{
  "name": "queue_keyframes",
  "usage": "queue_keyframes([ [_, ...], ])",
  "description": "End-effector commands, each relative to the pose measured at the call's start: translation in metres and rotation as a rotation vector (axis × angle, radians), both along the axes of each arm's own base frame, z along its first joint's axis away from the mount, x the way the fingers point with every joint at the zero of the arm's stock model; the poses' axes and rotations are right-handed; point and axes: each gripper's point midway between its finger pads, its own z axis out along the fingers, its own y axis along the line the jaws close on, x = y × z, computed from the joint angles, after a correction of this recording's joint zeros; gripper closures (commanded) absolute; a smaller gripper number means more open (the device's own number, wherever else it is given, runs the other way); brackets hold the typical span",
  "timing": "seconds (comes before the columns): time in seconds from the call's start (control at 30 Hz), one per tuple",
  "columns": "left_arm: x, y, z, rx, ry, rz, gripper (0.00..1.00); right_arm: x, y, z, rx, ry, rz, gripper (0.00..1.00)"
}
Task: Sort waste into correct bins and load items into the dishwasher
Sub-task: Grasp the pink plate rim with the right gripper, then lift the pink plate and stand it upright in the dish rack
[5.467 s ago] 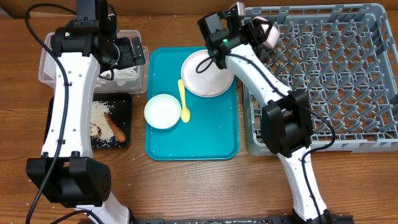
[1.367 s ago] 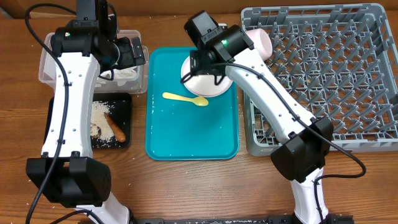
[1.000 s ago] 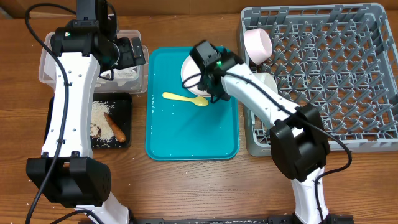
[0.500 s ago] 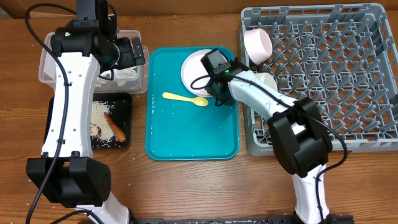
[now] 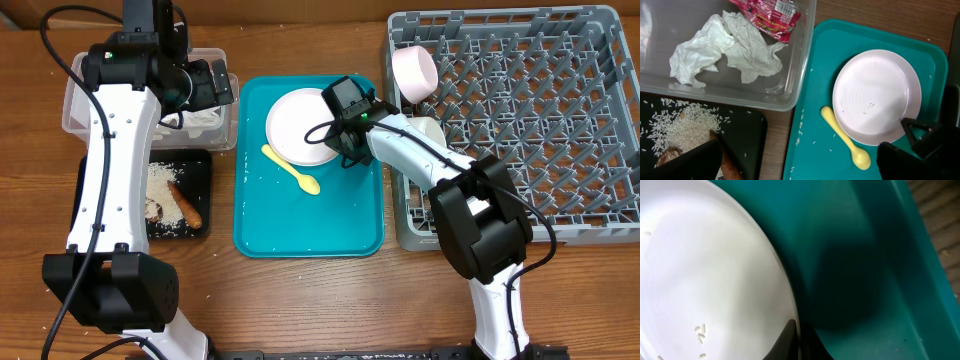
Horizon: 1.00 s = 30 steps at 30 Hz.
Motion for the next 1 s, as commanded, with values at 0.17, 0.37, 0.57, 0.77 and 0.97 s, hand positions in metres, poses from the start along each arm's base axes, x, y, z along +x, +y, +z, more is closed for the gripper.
queue_keyframes([
  [0.17,0.0,0.0,0.01,0.007,-0.03,-0.024,0.0,0.022,0.025,0.074,0.029,-0.154,0.248,0.96],
  [0.37,0.0,0.0,0.01,0.007,-0.03,-0.024,0.0,0.029,-0.028,0.201,-0.073,-0.33,0.16,0.96],
  [0.57,0.0,0.0,0.01,0.007,-0.03,-0.024,0.0,0.006,-0.164,0.303,-0.424,-0.476,-0.126,0.96],
  [0.77,0.0,0.0,0.01,0.007,-0.03,-0.024,0.0,-0.029,-0.3,0.328,-0.881,-0.407,-0.481,0.96],
  [0.97,0.0,0.0,0.01,0.007,-0.03,-0.024,0.0,-0.036,-0.325,0.285,-1.093,-0.297,-0.506,0.96],
])
